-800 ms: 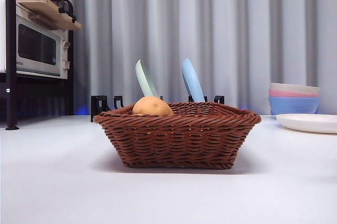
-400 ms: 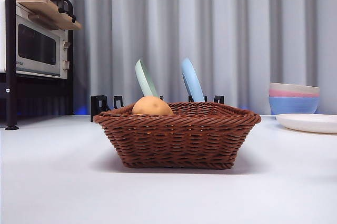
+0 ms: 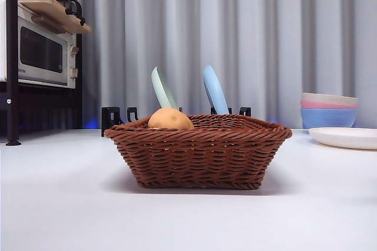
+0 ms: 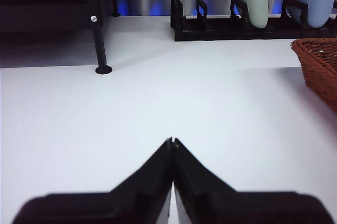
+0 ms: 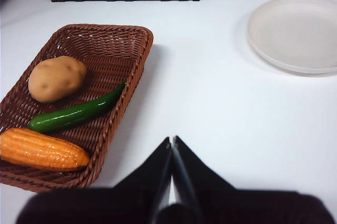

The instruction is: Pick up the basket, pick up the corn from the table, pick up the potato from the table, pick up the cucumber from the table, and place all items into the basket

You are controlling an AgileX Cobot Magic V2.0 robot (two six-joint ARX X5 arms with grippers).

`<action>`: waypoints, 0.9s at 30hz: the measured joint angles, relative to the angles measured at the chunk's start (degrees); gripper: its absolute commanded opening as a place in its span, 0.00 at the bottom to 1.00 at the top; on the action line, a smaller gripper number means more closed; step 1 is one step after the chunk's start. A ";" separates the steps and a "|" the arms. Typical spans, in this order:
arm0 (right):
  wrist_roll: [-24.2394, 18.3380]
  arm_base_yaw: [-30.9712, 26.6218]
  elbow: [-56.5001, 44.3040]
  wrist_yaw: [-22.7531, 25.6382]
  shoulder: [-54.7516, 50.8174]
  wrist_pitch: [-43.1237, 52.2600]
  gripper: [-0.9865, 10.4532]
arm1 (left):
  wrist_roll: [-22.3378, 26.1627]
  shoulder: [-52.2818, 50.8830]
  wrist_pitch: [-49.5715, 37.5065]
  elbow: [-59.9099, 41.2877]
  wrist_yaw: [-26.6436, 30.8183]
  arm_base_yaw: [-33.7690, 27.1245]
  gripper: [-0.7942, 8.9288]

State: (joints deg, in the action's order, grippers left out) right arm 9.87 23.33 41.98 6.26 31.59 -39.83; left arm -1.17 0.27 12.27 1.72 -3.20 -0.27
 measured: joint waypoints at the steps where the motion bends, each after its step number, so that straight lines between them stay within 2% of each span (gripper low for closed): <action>1: -0.04 0.00 0.00 0.79 0.00 0.11 0.09 | 0.00 0.00 0.00 0.00 0.00 0.00 0.08; 6: -0.92 -0.35 0.00 4.50 -2.12 -0.15 0.09 | 0.02 0.00 0.00 0.00 0.00 0.00 0.08; 10: -5.46 -4.11 -1.44 4.28 -6.62 5.11 0.09 | 0.00 0.00 -0.02 0.00 0.00 0.00 0.08; 12: -8.04 -7.41 -4.59 1.01 -9.64 11.32 0.09 | 0.00 0.00 -0.02 0.00 0.00 0.00 0.08; 14: -10.38 -11.13 -9.88 -4.83 -13.46 18.91 0.09 | 0.00 0.00 -0.02 0.00 0.02 0.00 0.08; 17: -12.13 -16.20 -19.04 -13.16 -19.52 28.74 0.09 | 0.00 0.00 -0.02 0.00 0.02 0.00 0.08; 19: -12.57 -18.73 -24.74 -16.85 -22.97 33.57 0.09 | 0.02 0.00 -0.02 0.00 0.02 0.00 0.08; 23: -12.83 -20.83 -34.77 -17.88 -27.85 35.26 0.09 | 0.00 0.00 -0.02 0.00 0.02 0.00 0.08; 27: -12.87 -20.85 -40.09 -17.92 -29.53 34.84 0.09 | 0.00 0.00 -0.02 0.00 0.02 0.00 0.08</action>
State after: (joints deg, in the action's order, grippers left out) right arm -3.01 2.48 1.89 -11.66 2.07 -4.99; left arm -1.17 0.27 12.25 1.72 -3.18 -0.27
